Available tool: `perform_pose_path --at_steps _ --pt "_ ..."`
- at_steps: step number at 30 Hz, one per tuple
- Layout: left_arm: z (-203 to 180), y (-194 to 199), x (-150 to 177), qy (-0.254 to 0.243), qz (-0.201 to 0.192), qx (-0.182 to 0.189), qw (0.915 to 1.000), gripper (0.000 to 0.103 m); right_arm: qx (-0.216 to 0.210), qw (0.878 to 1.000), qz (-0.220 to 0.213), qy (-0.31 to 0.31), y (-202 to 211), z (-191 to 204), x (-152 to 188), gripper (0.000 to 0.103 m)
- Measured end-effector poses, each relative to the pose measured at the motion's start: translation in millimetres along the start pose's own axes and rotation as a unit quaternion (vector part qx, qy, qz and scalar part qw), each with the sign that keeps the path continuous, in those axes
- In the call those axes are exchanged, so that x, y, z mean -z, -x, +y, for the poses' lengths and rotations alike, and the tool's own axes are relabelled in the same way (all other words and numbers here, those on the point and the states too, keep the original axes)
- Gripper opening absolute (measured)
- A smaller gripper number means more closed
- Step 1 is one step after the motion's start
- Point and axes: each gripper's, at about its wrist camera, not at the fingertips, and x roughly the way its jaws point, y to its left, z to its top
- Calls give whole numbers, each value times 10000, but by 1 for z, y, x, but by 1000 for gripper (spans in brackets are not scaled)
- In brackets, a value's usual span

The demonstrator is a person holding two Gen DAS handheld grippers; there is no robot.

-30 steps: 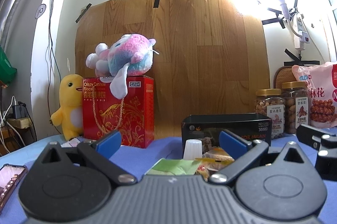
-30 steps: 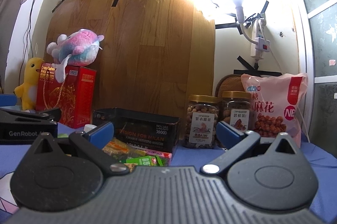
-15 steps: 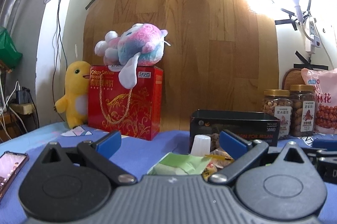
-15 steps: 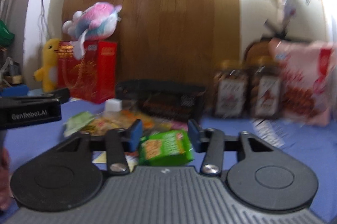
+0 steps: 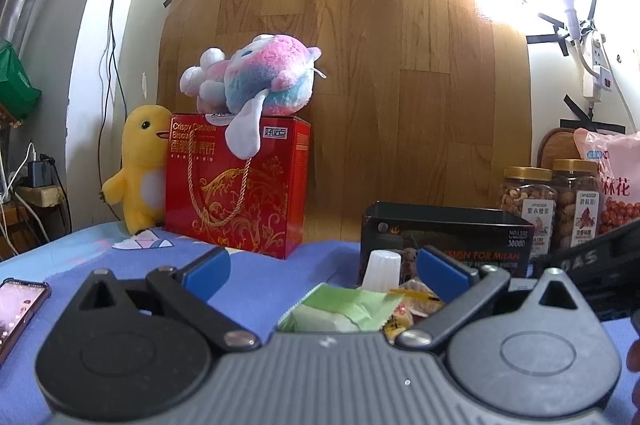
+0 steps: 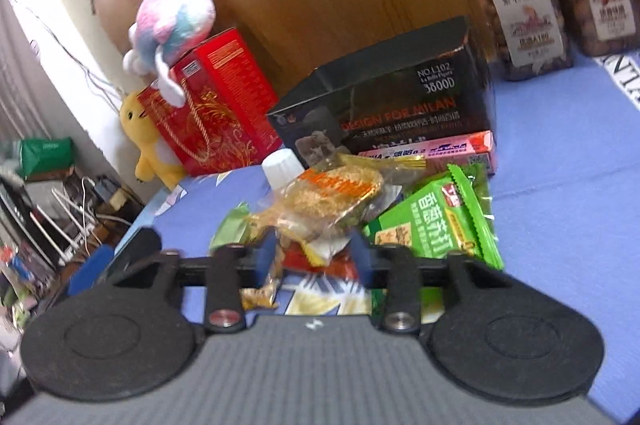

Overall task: Organize snacks
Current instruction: 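Lower the left tool and grasp the gold-foil pastry bag, then carry the gold-foil pastry bag into the black tin box and release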

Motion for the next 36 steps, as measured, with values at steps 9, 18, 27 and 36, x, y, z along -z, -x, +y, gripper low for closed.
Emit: perform_pose_path --at_steps 9,18,27,36 --pt "1 -2 -1 59 61 38 10000 103 -67 9993 -28 376 55 -11 17 8" --pt "5 1 -16 379 620 1279 9891 99 204 9923 268 1189 103 -20 53 24" --pt "-39 -21 -16 -103 2032 2922 9345 63 458 9711 397 2307 77 4 57 49" --pt "-43 -54 8 350 2729 3145 9085 44 692 9649 272 2520 60 10 59 42"
